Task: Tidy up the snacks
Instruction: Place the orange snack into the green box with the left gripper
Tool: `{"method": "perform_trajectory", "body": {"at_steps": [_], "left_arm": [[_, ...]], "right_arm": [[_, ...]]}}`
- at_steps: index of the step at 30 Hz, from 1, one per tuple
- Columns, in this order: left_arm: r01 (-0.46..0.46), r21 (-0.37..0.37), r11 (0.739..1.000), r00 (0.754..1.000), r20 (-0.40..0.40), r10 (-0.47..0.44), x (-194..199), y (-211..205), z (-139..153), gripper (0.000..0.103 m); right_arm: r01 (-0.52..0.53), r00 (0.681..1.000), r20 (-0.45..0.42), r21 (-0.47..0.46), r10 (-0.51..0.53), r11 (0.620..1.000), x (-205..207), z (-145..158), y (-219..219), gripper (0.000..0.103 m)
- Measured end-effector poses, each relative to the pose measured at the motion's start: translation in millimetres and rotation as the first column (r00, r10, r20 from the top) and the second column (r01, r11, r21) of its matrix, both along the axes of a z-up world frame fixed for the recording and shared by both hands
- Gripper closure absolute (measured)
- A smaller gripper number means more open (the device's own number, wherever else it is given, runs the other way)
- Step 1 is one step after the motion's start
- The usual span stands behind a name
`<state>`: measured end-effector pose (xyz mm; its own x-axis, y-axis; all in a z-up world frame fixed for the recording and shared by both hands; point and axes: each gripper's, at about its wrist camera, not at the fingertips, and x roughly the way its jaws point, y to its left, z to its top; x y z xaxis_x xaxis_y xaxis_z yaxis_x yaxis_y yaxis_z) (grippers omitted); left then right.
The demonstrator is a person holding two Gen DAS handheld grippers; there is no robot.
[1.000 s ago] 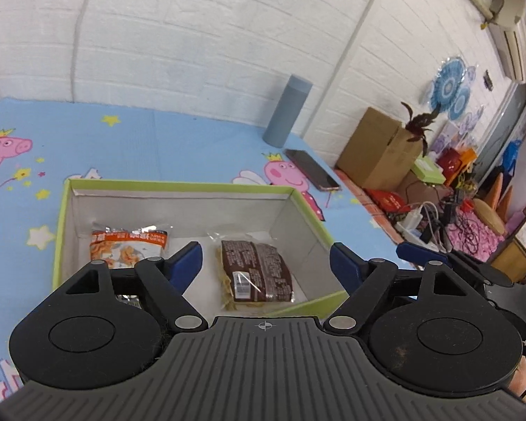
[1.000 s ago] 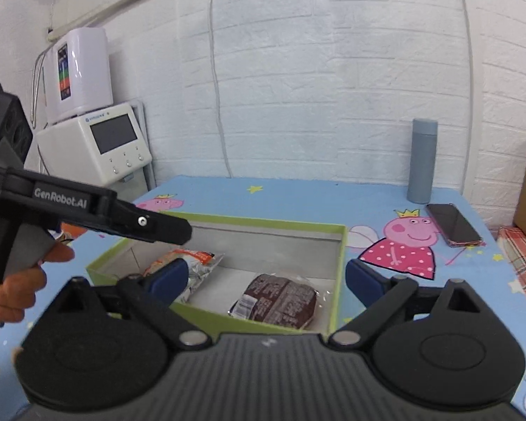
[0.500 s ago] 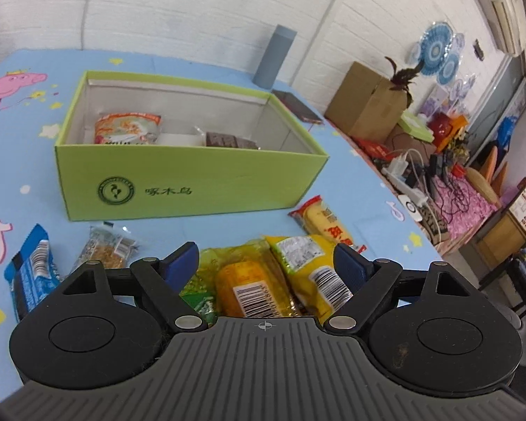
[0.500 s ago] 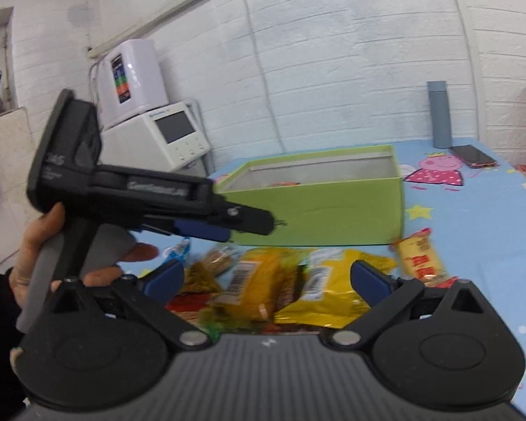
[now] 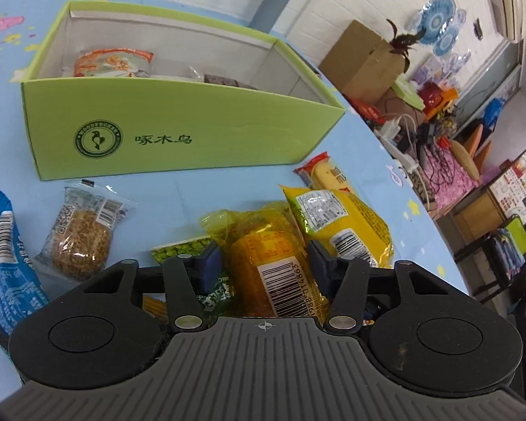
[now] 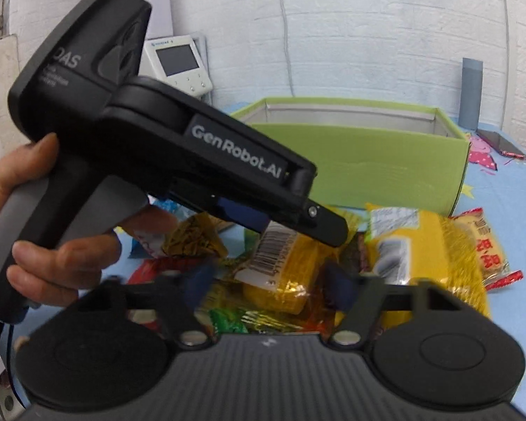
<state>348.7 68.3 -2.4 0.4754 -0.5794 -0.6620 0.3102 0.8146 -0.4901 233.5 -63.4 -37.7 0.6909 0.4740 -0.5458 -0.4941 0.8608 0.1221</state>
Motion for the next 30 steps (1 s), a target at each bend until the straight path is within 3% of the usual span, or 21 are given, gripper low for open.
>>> {"method": "perform_trajectory", "body": {"at_steps": [1,4,9,12,17,24,26,28,30], "left_arm": [[0.000,-0.022,1.000,1.000,-0.003,0.000,-1,5,4,0.069],[0.000,-0.075,0.997,0.998,0.055,0.004,4,16,31,0.069],[-0.031,-0.048,0.998,0.990,0.137,0.037,46,16,78,0.069],[-0.064,-0.008,0.998,0.985,0.160,0.064,79,14,91,0.069],[-0.109,0.035,0.993,0.985,0.138,0.104,128,11,87,0.069],[-0.113,0.056,0.992,0.990,0.088,0.108,173,8,57,0.067],[-0.129,0.064,0.990,0.988,0.090,0.123,179,10,54,0.059],[-0.151,0.058,0.987,0.983,0.110,0.144,177,14,56,0.042],[-0.166,0.042,0.985,0.977,0.143,0.159,168,19,64,0.040]], "right_arm": [[-0.007,1.000,0.009,-0.006,0.008,1.000,-2,2,0,0.051],[-0.028,0.998,0.063,-0.003,0.028,1.000,-1,26,-1,0.051],[-0.049,0.987,0.152,-0.025,0.052,0.999,37,62,5,0.051],[-0.056,0.987,0.149,-0.024,0.058,0.998,77,75,9,0.051],[-0.068,0.994,0.088,-0.030,0.071,0.997,139,76,15,0.052],[-0.059,0.998,0.035,-0.061,0.062,0.996,185,54,21,0.050],[-0.058,0.998,0.028,-0.084,0.060,0.995,192,48,21,0.047],[-0.048,0.998,0.034,-0.086,0.051,0.995,192,48,17,0.041],[-0.037,0.998,0.057,-0.059,0.041,0.998,186,54,7,0.037]]}}
